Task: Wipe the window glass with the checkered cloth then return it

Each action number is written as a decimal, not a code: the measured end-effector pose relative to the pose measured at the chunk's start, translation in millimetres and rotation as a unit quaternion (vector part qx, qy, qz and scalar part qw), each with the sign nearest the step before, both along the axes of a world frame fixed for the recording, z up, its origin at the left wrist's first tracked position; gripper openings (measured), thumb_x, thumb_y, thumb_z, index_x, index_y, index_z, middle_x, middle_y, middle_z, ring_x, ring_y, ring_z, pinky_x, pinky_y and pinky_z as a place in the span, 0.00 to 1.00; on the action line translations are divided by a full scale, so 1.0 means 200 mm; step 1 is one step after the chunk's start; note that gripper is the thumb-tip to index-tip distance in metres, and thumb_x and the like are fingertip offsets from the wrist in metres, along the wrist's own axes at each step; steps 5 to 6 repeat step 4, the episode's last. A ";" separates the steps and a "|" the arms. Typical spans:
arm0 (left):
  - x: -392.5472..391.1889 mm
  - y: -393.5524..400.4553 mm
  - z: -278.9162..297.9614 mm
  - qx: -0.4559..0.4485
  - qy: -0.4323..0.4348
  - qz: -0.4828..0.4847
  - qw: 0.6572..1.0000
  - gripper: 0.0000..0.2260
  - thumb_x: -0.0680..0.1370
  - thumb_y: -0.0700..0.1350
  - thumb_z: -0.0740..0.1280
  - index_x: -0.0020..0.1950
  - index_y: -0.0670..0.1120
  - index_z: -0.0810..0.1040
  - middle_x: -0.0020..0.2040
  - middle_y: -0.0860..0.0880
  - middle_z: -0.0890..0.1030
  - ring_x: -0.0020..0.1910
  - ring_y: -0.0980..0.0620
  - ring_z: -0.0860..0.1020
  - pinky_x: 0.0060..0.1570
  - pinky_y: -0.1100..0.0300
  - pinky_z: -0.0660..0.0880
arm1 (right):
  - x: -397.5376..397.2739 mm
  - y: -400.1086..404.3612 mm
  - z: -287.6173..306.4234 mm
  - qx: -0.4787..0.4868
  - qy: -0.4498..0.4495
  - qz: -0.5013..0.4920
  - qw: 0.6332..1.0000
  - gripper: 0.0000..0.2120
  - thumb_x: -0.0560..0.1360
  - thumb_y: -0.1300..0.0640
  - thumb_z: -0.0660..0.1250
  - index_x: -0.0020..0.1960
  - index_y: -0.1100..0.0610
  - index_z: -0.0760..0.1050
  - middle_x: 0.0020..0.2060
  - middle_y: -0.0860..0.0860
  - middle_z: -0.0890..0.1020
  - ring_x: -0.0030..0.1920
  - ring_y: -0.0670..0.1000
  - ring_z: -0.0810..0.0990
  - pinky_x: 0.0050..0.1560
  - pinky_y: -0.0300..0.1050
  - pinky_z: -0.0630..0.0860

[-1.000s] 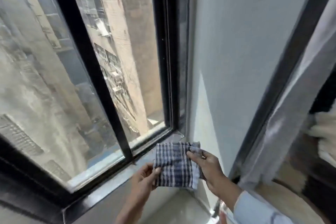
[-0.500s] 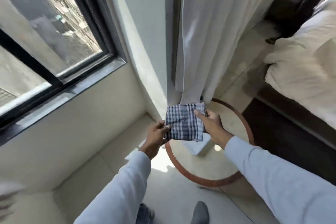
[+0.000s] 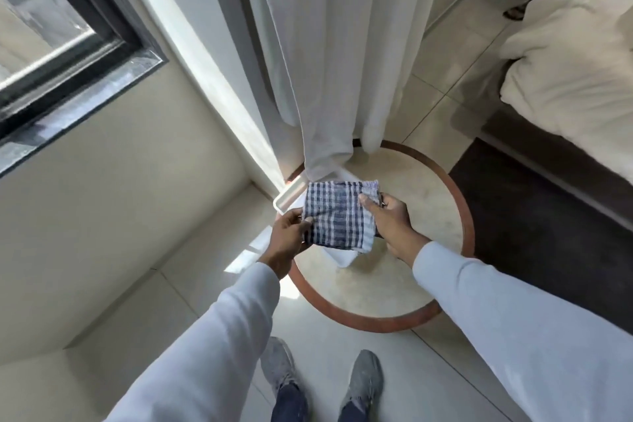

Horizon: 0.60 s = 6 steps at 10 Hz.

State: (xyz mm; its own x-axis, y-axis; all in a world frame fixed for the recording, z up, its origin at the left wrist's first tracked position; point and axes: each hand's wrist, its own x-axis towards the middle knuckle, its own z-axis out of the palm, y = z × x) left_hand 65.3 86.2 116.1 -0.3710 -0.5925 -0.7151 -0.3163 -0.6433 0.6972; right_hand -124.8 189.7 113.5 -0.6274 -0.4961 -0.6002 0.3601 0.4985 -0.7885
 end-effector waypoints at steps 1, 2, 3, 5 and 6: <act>-0.08 -0.07 -0.16 -0.018 -0.005 -0.001 1.000 0.12 0.86 0.37 0.64 0.69 0.37 0.79 0.62 0.40 0.85 0.58 0.43 0.84 0.58 0.50 0.84 | -0.06 -0.09 -0.18 -0.002 -0.005 -0.002 1.000 0.09 0.82 0.50 0.74 0.59 0.53 0.84 0.56 0.54 0.90 0.61 0.59 0.89 0.67 0.58 0.84; -0.13 -0.12 -0.32 -0.123 -0.080 -0.045 0.988 0.19 0.87 0.44 0.65 0.77 0.40 0.73 0.74 0.39 0.80 0.74 0.38 0.78 0.76 0.40 0.75 | -0.10 -0.12 -0.36 0.093 -0.026 0.086 0.992 0.34 0.83 0.36 0.66 0.82 0.54 0.68 0.77 0.56 0.77 0.77 0.62 0.77 0.79 0.59 0.73; -0.09 -0.06 -0.42 -0.221 -0.185 -0.084 0.954 0.28 0.85 0.45 0.67 0.84 0.41 0.65 0.82 0.42 0.71 0.82 0.40 0.70 0.83 0.45 0.66 | -0.08 0.05 -0.51 0.181 0.048 0.100 0.977 0.34 0.86 0.41 0.64 0.86 0.55 0.61 0.82 0.58 0.71 0.80 0.61 0.73 0.78 0.54 0.70; 0.03 0.10 -0.49 -0.236 -0.182 -0.118 0.947 0.33 0.82 0.39 0.68 0.86 0.45 0.61 0.86 0.46 0.66 0.84 0.44 0.67 0.82 0.53 0.64 | 0.02 0.30 -0.55 0.167 0.082 0.051 0.981 0.22 0.85 0.50 0.68 0.77 0.54 0.75 0.72 0.57 0.83 0.70 0.60 0.81 0.69 0.51 0.77; 0.03 0.10 -0.49 -0.236 -0.182 -0.118 0.947 0.33 0.82 0.39 0.68 0.86 0.45 0.61 0.86 0.46 0.66 0.84 0.44 0.67 0.82 0.53 0.64 | 0.02 0.30 -0.55 0.167 0.082 0.051 0.981 0.22 0.85 0.50 0.68 0.77 0.54 0.75 0.72 0.57 0.83 0.70 0.60 0.81 0.69 0.51 0.77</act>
